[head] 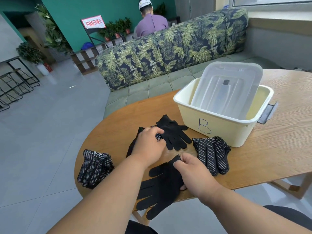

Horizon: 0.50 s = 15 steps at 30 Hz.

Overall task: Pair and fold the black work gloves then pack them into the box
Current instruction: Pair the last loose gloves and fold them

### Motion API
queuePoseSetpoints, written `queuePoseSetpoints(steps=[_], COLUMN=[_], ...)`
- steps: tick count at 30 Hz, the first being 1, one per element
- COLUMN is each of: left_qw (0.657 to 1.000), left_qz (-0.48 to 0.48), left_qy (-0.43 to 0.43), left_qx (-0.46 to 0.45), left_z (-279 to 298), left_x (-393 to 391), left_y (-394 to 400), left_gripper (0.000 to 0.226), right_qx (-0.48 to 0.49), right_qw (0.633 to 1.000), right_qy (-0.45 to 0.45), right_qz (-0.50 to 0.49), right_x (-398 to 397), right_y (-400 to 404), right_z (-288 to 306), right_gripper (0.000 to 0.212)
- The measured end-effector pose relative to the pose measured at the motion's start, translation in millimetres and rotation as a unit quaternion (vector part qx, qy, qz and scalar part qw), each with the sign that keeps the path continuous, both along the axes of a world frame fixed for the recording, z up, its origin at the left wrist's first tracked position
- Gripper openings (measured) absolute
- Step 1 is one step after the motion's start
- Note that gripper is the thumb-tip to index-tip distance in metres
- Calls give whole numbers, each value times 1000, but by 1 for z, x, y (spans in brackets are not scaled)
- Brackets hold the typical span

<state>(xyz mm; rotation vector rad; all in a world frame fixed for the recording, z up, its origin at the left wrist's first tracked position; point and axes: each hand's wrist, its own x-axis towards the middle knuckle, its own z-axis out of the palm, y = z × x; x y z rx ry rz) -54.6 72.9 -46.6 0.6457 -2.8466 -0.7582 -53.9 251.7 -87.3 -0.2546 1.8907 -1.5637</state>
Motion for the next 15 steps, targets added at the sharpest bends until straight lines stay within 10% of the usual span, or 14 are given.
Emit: queuePoseSetpoints(steps=[5, 15], left_qw=[951, 960], left_qz=[71, 91], left_qy=[-26, -61], left_qx=[301, 258], left_z=[-23, -44], left_x=[-23, -52], left_y=[4, -4], left_gripper=[39, 70], right_qx=[6, -1], right_qw=[1000, 1000], right_qy=[-3, -10], right_qz=[1, 7], right_x=[-1, -2], right_y=[-1, -6], right_z=[-5, -9], right_gripper=[22, 24])
